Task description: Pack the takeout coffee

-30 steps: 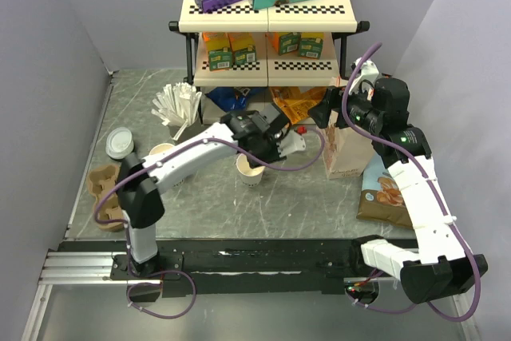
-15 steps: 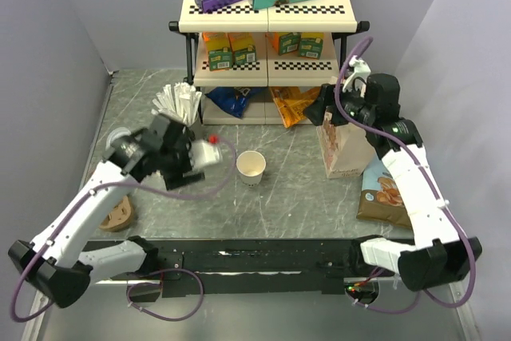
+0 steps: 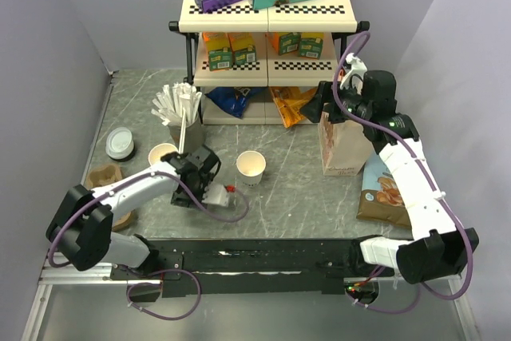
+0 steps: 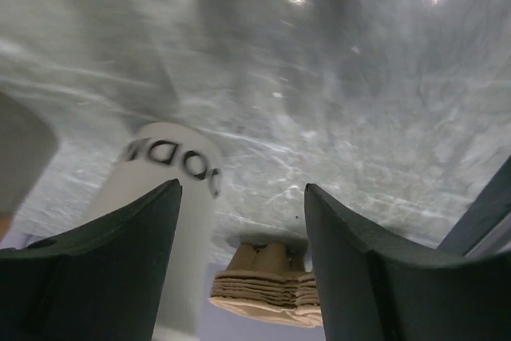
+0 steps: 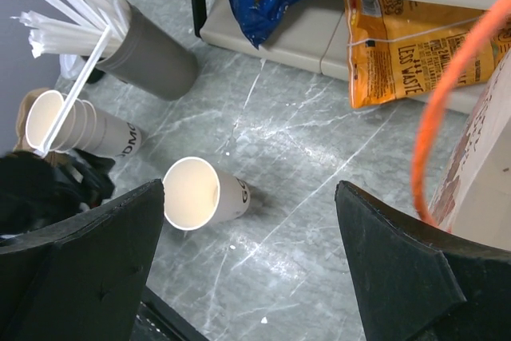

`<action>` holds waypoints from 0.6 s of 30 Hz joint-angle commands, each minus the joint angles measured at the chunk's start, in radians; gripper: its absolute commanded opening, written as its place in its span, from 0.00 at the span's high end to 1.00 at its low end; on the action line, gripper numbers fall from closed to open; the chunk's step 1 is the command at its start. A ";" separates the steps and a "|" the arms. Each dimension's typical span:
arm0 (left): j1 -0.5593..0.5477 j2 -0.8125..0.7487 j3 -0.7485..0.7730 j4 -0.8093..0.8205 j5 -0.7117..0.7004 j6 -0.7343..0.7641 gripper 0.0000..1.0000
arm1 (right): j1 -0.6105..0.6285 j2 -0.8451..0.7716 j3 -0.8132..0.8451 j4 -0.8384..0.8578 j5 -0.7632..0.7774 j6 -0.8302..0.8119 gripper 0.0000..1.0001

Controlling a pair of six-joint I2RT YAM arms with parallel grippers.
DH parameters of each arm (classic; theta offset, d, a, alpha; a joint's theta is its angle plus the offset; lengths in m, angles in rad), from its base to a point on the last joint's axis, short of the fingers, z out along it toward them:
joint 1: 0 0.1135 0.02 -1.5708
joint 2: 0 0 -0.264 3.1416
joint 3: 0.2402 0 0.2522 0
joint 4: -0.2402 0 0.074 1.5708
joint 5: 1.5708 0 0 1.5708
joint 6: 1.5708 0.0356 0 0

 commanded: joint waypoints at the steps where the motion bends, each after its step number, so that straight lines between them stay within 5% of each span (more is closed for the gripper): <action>1: -0.005 -0.014 -0.084 0.147 -0.129 0.134 0.32 | -0.004 -0.049 0.005 0.050 -0.014 0.018 0.07; 18: 0.059 0.115 -0.153 0.408 -0.255 0.214 0.35 | -0.004 -0.024 0.042 0.048 -0.011 0.038 0.08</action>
